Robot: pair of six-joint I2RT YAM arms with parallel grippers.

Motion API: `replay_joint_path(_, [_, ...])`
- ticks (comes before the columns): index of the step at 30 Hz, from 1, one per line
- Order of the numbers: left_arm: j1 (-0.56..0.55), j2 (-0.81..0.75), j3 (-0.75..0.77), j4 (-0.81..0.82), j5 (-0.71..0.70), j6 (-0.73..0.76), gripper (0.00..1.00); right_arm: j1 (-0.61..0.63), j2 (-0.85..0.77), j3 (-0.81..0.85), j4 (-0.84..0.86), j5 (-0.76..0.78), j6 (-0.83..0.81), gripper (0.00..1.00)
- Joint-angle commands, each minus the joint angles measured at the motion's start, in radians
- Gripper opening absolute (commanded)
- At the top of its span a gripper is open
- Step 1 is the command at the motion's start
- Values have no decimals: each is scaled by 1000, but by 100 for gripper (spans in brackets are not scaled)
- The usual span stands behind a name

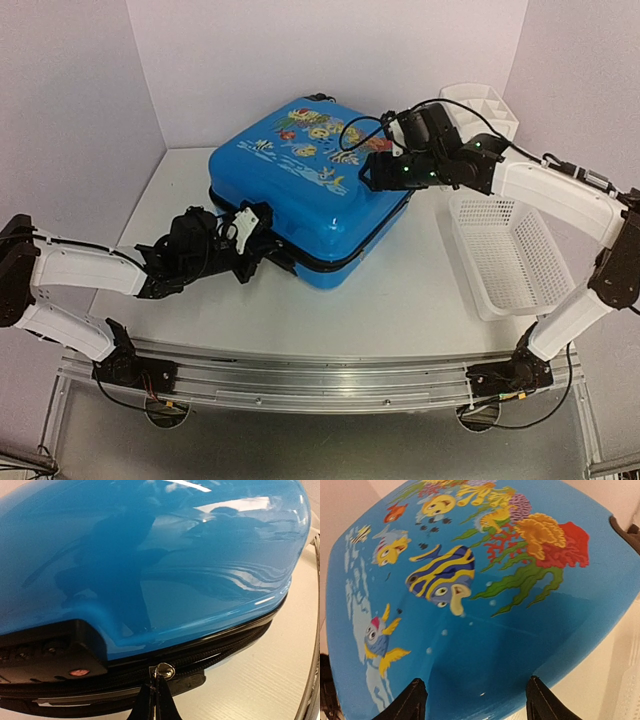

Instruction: Open, take out, and arrange the luggage

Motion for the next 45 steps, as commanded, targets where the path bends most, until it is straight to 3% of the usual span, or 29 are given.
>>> replay_joint_path(1, [113, -90, -35, -11, -52, 87, 0, 34, -46, -29, 81, -108, -89, 64])
replay_joint_path(10, [188, -177, -77, -51, 28, 160, 0, 162, 29, 57, 86, -59, -243, 65])
replay_joint_path(17, [334, -184, -56, -68, 86, 218, 0, 241, 124, 166, 86, 42, -312, 65])
replay_joint_path(24, [367, -188, -79, -87, 292, 313, 0, 242, 168, 191, 89, 75, -270, 65])
replay_joint_path(29, [457, -112, -14, -127, 299, 314, 0, 242, 184, 200, 89, 58, -268, 65])
replay_joint_path(36, [544, -100, 58, -231, 358, 459, 0, 252, 214, 227, 89, 26, -302, 65])
replay_joint_path(45, [734, 18, 150, -232, 433, 573, 0, 261, 223, 233, 92, 15, -315, 65])
